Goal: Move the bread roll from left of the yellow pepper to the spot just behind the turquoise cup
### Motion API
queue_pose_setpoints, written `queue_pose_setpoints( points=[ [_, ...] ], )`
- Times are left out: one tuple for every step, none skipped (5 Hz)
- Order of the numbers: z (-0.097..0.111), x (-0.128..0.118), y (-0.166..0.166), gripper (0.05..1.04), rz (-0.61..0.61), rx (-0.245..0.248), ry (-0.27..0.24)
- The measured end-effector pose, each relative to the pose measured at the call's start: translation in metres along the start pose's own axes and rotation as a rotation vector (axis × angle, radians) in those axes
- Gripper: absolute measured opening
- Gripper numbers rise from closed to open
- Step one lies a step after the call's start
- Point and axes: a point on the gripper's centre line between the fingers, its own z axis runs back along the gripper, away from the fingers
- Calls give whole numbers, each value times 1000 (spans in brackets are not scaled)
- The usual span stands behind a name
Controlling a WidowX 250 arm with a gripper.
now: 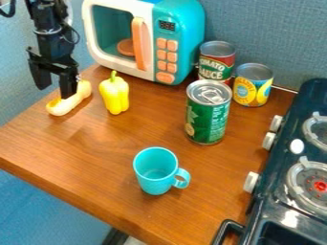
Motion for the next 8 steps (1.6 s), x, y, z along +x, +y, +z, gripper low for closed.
queue_pose_setpoints(
  points=[
    [-8, 6, 0, 1001, 2, -19, 10],
    [-16, 7, 2, 1001, 13, -14, 37],
    [-23, 10, 5, 1001, 15, -12, 62],
    [-33, 13, 8, 1001, 9, -10, 86],
    [-41, 16, 7, 948, 7, -30, 94],
    [-41, 20, 6, 716, -1, -42, 82],
    [-41, 18, 6, 707, 9, -46, 62],
    [-39, 7, 1, 707, 35, -45, 71]
  ],
)
